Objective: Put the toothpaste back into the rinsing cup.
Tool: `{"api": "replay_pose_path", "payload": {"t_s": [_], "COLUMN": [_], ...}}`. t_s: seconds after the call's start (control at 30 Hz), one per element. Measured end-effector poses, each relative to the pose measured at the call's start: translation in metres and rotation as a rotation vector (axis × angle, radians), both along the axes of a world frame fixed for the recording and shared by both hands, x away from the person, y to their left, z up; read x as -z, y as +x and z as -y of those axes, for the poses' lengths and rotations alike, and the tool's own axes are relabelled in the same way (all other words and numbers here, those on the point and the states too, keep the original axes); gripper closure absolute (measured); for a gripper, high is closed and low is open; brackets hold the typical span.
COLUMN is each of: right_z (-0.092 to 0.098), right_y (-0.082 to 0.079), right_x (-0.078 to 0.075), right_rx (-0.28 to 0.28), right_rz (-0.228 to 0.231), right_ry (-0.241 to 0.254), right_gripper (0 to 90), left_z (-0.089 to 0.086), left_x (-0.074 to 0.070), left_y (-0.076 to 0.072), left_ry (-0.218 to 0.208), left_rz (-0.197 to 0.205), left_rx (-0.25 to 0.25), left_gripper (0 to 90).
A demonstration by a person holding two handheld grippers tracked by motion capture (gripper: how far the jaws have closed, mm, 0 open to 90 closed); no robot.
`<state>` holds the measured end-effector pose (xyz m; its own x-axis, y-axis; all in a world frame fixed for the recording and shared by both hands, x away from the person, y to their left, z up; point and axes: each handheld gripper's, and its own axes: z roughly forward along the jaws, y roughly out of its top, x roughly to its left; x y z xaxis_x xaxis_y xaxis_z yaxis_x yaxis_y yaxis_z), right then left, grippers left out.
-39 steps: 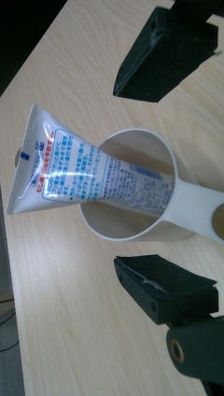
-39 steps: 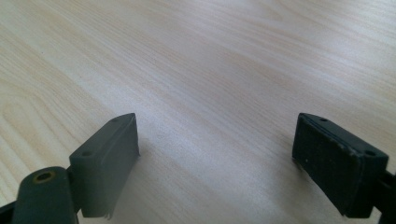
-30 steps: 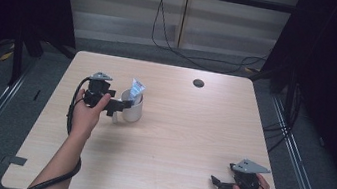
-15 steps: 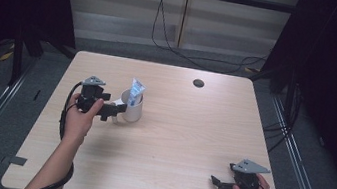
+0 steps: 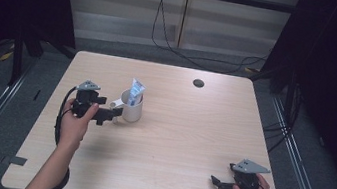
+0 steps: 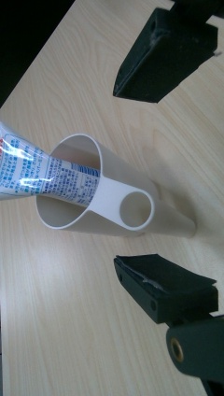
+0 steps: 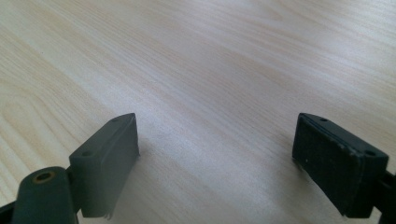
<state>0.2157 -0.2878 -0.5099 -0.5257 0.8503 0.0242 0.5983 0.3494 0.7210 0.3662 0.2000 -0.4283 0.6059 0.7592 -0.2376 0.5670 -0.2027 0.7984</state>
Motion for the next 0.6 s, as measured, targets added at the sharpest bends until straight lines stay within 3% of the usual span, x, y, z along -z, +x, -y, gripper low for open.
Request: {"api": "replay_pose_path", "payload": {"t_s": [0.13,0.6], "right_z": [0.000,0.000], "right_y": [0.000,0.000], "right_x": [0.000,0.000], "right_rx": [0.000,0.000], "right_rz": [0.000,0.000], "right_ry": [0.000,0.000], "right_gripper": [13.9,13.9], "left_z": [-0.001,-0.001], "left_x": [0.005,0.021], "left_y": [-0.003,-0.010], "left_ry": [-0.013,-0.001], "left_rz": [-0.001,-0.011], "left_rx": [-0.003,0.007], "left_gripper": [15.4,15.6]}}
